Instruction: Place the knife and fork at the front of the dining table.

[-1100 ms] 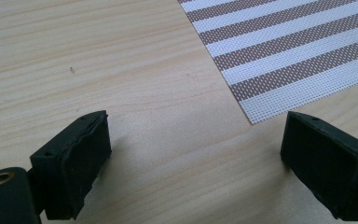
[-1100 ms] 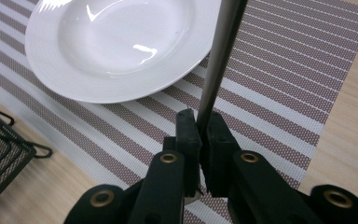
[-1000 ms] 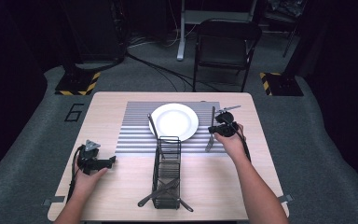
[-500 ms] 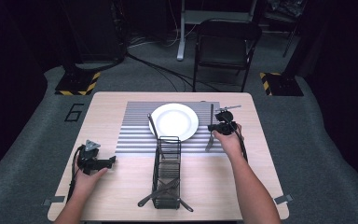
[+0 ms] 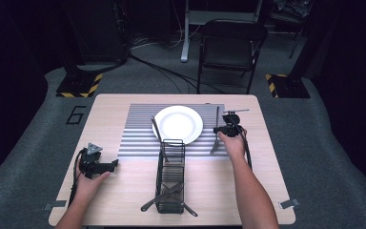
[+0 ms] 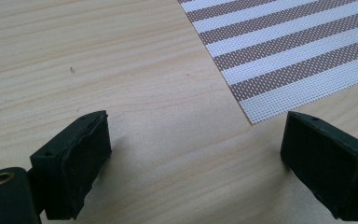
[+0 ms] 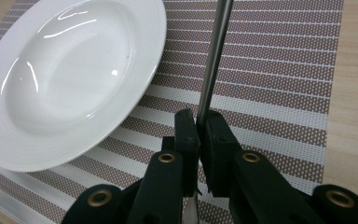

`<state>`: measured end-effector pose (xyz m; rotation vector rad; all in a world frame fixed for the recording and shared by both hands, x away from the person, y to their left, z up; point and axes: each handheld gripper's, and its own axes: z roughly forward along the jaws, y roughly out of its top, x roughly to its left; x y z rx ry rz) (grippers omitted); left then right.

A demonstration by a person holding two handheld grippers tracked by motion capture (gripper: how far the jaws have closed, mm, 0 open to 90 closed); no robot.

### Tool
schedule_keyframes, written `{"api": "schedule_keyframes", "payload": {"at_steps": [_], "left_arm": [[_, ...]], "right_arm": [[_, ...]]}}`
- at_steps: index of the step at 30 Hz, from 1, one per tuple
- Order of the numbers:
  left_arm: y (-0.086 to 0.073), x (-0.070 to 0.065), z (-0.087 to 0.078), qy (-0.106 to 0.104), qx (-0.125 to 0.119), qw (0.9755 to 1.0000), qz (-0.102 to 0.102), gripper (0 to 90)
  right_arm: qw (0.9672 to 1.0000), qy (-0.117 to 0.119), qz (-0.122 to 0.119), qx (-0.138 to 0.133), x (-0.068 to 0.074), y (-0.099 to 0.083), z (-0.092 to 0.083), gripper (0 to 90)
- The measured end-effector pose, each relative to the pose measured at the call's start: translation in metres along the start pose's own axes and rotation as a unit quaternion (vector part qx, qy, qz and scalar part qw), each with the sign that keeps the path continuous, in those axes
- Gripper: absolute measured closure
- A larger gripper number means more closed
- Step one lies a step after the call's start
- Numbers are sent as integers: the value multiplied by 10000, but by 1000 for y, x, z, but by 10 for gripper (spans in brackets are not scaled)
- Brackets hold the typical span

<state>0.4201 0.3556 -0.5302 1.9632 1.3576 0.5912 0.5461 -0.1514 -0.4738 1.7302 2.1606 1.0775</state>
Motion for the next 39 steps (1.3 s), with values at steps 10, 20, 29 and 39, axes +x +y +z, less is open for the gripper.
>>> {"api": "schedule_keyframes", "payload": {"at_steps": [10,20,29,39], "left_arm": [[0,0,0,-1,0,10000,-1,82],[0,0,0,1,1,10000,-1,82],[0,0,0,-2,0,10000,1,82],[0,0,0,-12,9,10000,12,82]], "right_arm": [[9979,160,624,66,-4,1,8,872],[9939,328,1021,253,-10,3,16,874],[9932,228,1123,193,-11,3,25,872],[9926,28,1216,69,-10,4,34,873]]}}
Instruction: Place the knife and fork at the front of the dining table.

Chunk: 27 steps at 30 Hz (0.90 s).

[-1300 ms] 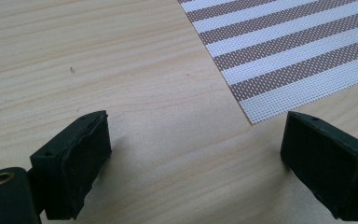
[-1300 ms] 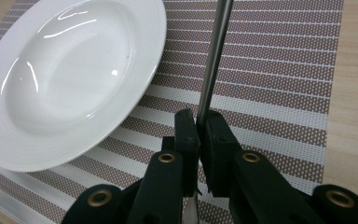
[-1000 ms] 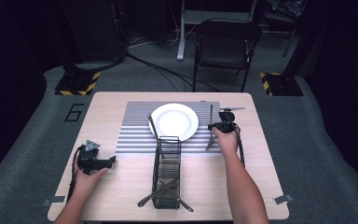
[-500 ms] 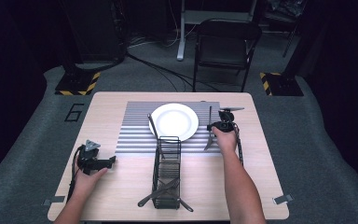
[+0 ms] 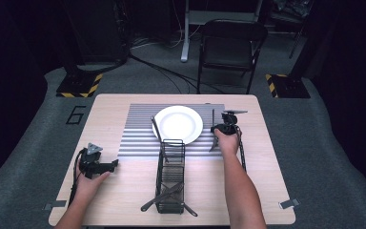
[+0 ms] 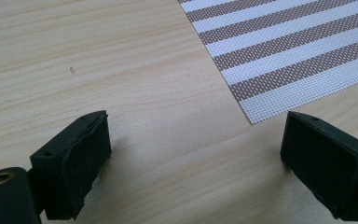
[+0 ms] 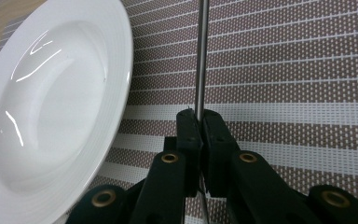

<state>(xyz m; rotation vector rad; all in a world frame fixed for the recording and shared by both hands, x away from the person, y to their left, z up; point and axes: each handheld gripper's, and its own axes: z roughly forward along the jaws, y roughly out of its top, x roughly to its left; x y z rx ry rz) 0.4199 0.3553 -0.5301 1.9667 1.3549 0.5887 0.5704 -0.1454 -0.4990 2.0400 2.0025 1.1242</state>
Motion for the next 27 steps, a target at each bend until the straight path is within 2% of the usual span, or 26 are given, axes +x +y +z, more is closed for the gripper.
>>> {"api": "schedule_keyframes", "payload": {"at_steps": [3,5,8,9,18,27], "left_arm": [[0,-1,0,-5,-20,10000,-5,82],[0,0,-1,-45,57,10000,11,82],[0,0,-1,-43,62,10000,14,82],[0,0,-1,-45,60,10000,11,82],[0,0,-1,-46,61,10000,11,83],[0,-1,0,-41,-3,10000,21,82]], "right_arm": [[10000,-39,55,-70,0,0,2,872],[9998,-83,125,-96,2,0,3,872],[9998,-103,133,-98,2,0,5,872],[9999,-116,62,-87,0,0,6,871],[9996,-169,179,-99,-4,-1,11,860],[9994,-279,160,-119,-4,-2,11,862]]}}
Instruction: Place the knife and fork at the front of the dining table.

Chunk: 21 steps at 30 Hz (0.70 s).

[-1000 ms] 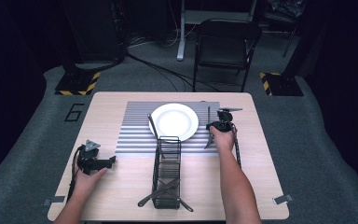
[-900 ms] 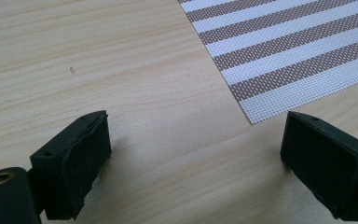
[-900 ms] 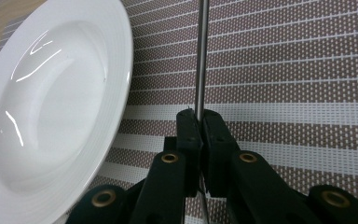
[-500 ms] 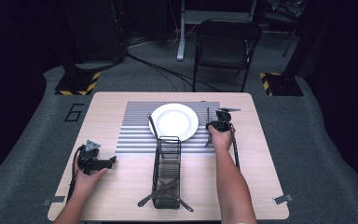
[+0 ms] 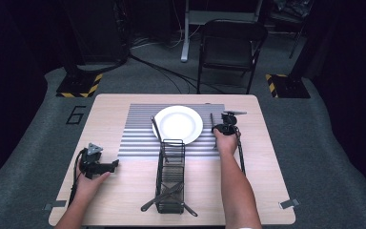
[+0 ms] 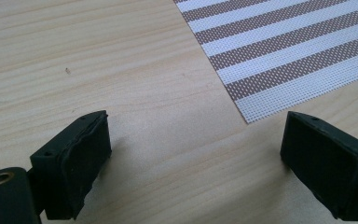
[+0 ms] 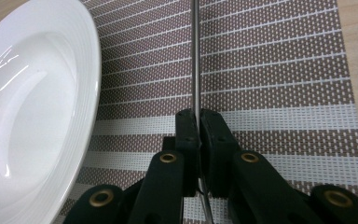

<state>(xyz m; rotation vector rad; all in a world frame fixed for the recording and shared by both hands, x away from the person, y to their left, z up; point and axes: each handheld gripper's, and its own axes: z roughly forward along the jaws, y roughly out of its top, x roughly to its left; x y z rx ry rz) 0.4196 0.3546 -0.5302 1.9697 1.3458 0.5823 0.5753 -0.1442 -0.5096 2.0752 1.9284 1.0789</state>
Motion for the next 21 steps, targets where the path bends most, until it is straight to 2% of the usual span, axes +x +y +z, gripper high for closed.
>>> {"api": "schedule_keyframes", "payload": {"at_steps": [5,12,21], "left_arm": [[0,0,0,-1,1,10000,2,82],[0,0,0,-2,3,10000,7,83],[0,0,0,-4,3,10000,4,82]], "right_arm": [[9999,6,111,-27,1,0,0,834],[10000,-70,58,-29,4,-1,-1,855],[9997,-147,183,-67,-1,-1,-6,859]]}}
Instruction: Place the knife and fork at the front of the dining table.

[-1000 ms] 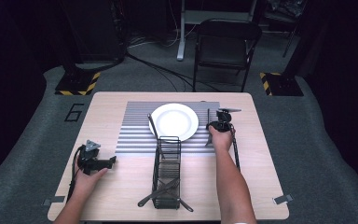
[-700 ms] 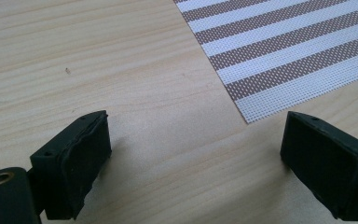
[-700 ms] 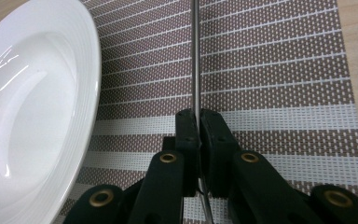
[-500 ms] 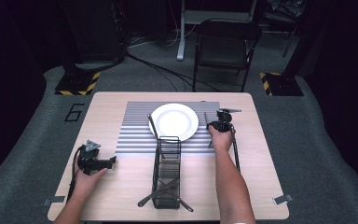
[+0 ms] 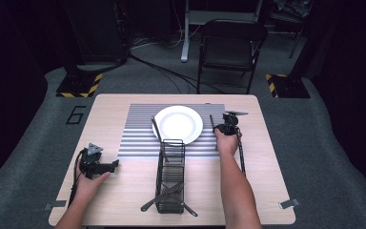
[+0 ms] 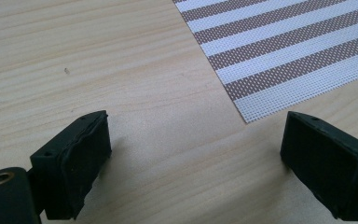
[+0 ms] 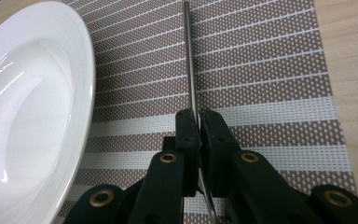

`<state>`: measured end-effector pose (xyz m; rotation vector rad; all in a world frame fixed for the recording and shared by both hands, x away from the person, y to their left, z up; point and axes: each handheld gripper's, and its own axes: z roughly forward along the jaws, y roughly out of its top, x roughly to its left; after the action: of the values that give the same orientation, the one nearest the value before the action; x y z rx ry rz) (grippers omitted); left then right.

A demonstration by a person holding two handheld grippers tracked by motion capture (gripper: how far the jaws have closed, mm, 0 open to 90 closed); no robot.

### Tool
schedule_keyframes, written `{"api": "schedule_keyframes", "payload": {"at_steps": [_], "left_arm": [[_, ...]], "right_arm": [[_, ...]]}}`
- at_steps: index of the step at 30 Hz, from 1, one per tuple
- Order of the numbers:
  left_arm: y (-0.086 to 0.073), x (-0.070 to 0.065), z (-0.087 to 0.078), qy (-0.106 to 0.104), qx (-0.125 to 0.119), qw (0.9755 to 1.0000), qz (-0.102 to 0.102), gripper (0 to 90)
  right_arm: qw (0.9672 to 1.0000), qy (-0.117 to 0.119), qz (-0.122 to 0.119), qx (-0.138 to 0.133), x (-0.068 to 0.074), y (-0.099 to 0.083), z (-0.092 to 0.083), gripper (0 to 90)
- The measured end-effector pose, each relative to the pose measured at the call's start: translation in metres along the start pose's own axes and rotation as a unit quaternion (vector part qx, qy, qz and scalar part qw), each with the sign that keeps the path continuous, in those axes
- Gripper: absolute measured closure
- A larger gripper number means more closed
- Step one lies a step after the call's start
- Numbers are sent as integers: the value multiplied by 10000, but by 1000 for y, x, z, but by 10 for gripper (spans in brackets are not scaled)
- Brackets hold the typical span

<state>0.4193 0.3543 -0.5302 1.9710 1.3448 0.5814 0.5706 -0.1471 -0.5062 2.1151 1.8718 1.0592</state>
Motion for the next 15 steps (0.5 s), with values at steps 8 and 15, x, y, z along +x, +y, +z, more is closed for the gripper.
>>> {"api": "schedule_keyframes", "payload": {"at_steps": [8,15], "left_arm": [[0,0,0,1,0,10000,-1,82],[0,0,0,0,0,10000,0,82]], "right_arm": [[9999,39,92,22,-7,-3,-2,844],[9999,117,54,51,-7,-7,-6,826]]}}
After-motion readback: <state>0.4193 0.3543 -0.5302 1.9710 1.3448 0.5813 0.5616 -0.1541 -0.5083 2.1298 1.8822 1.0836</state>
